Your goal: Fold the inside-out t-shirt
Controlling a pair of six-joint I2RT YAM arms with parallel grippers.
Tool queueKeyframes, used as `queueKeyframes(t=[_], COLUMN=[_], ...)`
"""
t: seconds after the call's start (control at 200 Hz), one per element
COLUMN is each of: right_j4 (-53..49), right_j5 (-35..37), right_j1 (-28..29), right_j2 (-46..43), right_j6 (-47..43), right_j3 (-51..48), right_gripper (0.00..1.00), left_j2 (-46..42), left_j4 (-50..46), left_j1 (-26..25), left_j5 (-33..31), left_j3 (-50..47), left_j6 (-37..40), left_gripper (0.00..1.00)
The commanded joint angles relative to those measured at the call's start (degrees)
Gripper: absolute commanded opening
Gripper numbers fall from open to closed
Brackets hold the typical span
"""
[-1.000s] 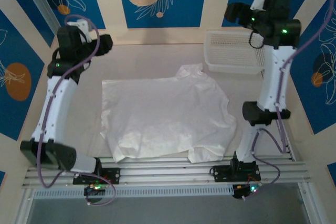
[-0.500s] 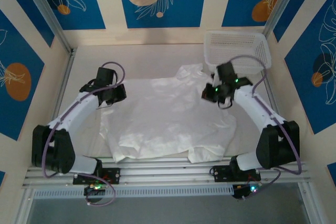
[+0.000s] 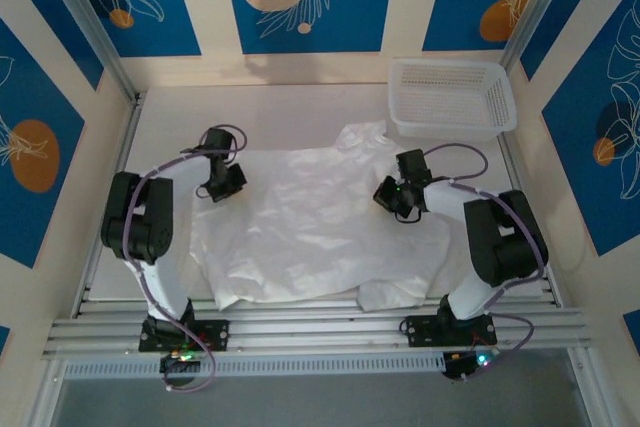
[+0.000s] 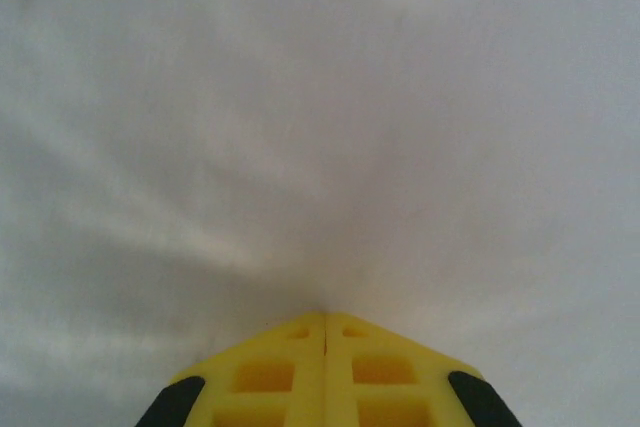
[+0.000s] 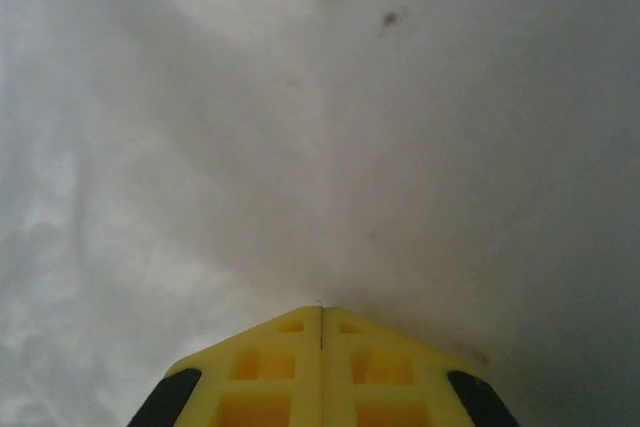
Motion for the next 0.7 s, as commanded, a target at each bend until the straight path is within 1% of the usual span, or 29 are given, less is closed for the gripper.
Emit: queueKeyframes(t=[0.0, 0.16, 0.355, 0.45, 0.525, 0.6, 0.695], right_j4=[2.9, 3.7, 3.6, 3.2, 1.5, 0.0, -2.0], right_j5=[1.1, 4.0, 2.5, 1.3, 0.3, 0.6, 1.6], right_j1=[0.4, 0.3, 0.1, 0.1, 0.1, 0.2, 0.2], right_j2=[3.3, 7.4, 14.3, 17.2, 16.2, 11.9, 2.7], right_j6=[3.5, 5.8, 6.1, 5.7, 4.8, 4.2, 3.5], right_j3=[1.9, 4.7, 12.2, 16.5, 18.9, 18.6, 14.2], right_gripper=[0.00, 0.00, 0.00, 0.00, 0.00, 0.00, 0.00], left_j2=[4.7, 11.2, 18.0, 18.9, 16.9, 12.3, 3.4], left_j4=[0.2, -0.6, 0.4, 0.2, 0.1, -0.2, 0.0], left_j1=[1.3, 2.9, 5.0, 5.5, 5.8, 5.8, 5.8], left_j5=[-2.3, -2.1, -0.6, -0.3, 0.0, 0.1, 1.1], left_j3=[4.5, 11.6, 20.8, 25.0, 26.3, 25.5, 21.1], left_j6=[-1.4, -1.6, -1.2, 0.1, 0.9, 2.0, 2.3], left_gripper=[0.00, 0.00, 0.00, 0.00, 0.00, 0.09, 0.25])
